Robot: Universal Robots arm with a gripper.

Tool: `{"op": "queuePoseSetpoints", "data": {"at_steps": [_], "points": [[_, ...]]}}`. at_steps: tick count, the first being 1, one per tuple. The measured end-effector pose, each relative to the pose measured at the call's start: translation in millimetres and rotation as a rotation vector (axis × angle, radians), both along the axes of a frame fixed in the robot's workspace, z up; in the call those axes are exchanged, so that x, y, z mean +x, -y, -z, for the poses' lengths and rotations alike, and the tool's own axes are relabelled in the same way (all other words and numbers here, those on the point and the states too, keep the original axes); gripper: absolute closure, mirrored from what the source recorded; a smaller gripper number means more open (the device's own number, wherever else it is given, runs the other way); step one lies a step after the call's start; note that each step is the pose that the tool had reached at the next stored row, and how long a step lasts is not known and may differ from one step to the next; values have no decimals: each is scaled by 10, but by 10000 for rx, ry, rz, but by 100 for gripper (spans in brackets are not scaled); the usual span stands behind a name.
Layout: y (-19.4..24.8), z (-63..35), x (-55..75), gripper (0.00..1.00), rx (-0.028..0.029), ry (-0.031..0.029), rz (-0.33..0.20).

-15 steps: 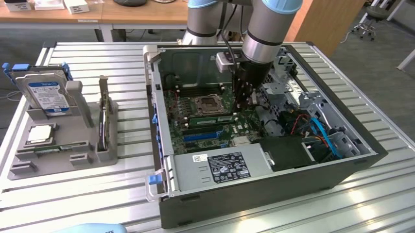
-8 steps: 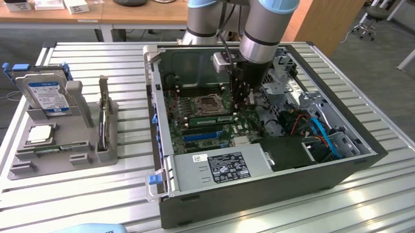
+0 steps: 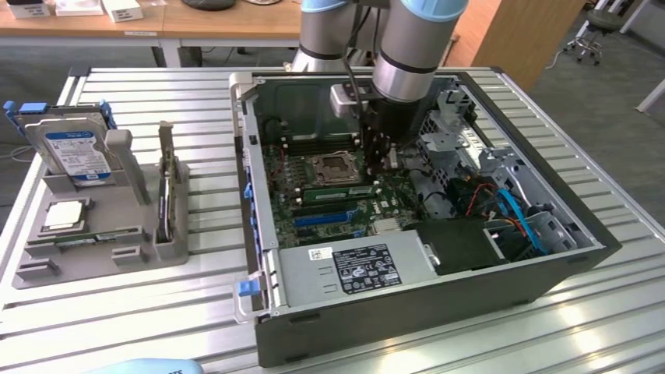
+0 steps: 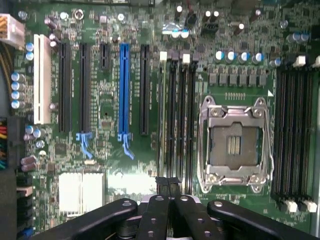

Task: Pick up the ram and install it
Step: 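Press down the ram until it locks into place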

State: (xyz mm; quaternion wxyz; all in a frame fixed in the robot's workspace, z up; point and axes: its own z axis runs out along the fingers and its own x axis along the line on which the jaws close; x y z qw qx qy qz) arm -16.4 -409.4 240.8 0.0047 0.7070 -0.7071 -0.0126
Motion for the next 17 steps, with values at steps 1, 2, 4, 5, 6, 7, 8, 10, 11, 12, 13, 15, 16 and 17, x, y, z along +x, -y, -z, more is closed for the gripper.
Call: {"op": "queuePoseSetpoints", "data": {"at_steps": [1,2,4,5,6,7,8,10,11,12,13,15,16,17], "points": [[0,0,-20,90,-1,0,0],[0,0,-41,90,0,0,-1],[1,0,-84,90,0,0,0],[1,0,-106,90,0,0,1],[1,0,-129,90,-1,0,1],[0,0,-149,90,0,0,0],[0,0,-169,90,0,0,0],[0,0,-202,90,-1,0,0],[0,0,-218,90,-1,-1,0],[0,0,-236,90,-1,0,1],[0,0,-251,90,-1,0,0],[0,0,-295,90,-1,0,0],[0,0,-311,90,-1,0,0],[0,0,-327,90,-1,0,0]]}}
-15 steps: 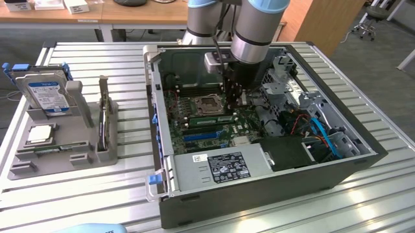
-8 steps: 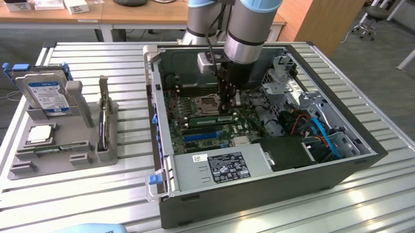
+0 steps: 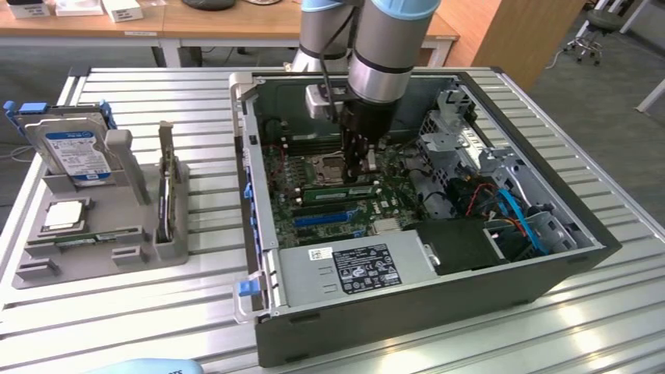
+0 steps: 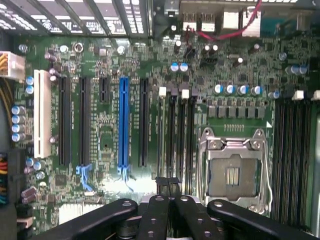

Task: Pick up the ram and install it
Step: 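Press down the ram until it locks into place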

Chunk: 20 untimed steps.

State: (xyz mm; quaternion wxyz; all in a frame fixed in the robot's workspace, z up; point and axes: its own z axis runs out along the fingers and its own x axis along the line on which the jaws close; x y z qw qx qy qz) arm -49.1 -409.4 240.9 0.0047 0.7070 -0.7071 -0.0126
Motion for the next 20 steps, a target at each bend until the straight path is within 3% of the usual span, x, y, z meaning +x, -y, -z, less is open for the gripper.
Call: {"op": "queuePoseSetpoints", "data": {"at_steps": [15,20], "points": [[-5,2,-263,90,0,1,0],[-5,2,-286,90,0,0,-1]]}}
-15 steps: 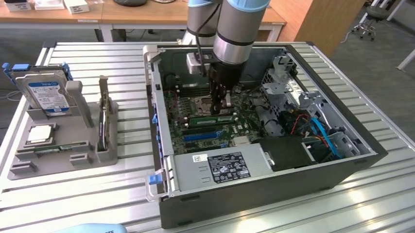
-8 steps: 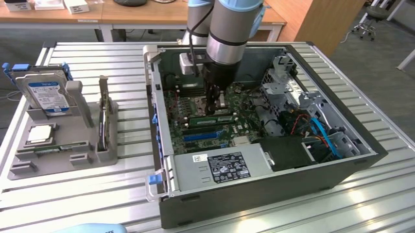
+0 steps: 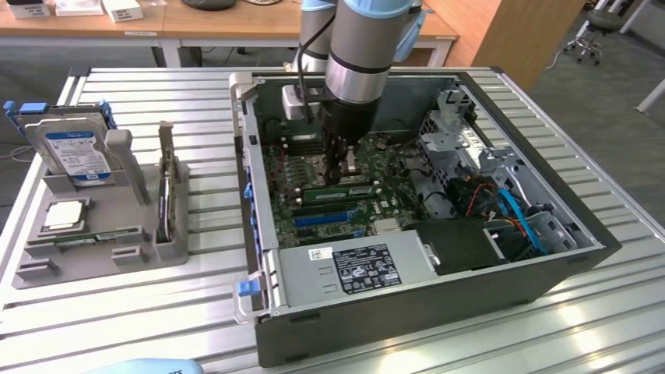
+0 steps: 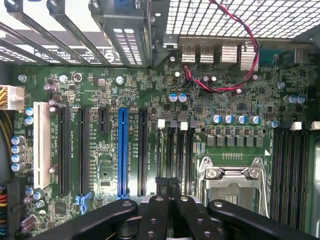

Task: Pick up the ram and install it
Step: 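Press down the ram until it locks into place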

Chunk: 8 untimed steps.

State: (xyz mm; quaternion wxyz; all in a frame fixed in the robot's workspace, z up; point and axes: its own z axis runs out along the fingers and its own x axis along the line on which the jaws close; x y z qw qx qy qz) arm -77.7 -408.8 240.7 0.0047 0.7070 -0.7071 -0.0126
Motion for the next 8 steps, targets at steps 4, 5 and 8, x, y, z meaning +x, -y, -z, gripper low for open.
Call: {"op": "queuePoseSetpoints", "data": {"at_steps": [4,5,8], "points": [[0,0,-9,90,0,1,1],[0,0,-11,90,0,1,1],[0,0,-15,90,0,0,-1]]}}
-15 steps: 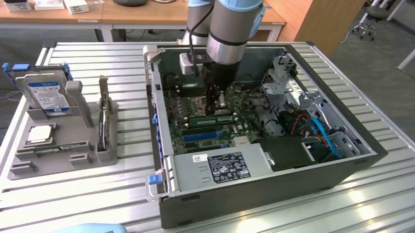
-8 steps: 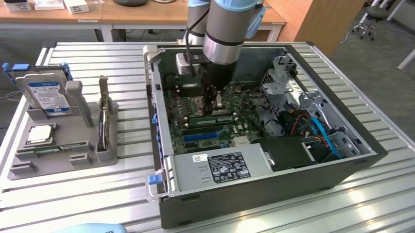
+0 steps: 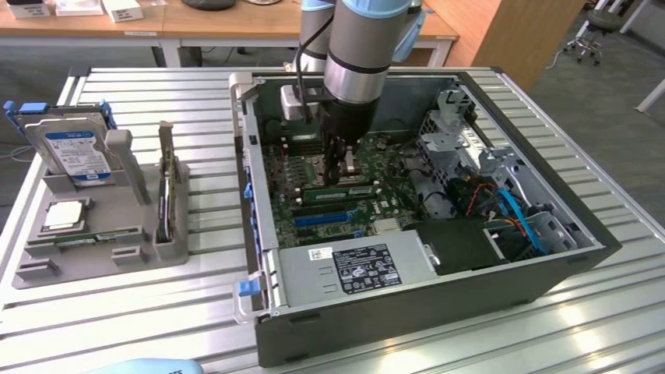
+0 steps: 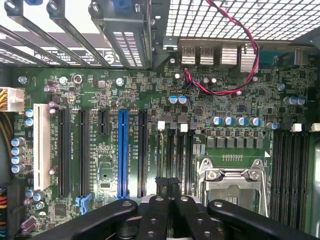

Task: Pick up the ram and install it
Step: 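Press down the ram until it locks into place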

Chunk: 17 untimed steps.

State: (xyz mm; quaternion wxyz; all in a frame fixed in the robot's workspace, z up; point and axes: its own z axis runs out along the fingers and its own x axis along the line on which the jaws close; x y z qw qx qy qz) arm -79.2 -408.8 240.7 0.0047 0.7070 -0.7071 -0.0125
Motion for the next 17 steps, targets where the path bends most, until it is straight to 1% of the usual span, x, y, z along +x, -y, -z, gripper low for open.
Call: {"op": "queuePoseSetpoints", "data": {"at_steps": [3,17], "points": [[0,1,-1,90,-1,-1,2],[0,68,-3,90,-1,0,2]]}}
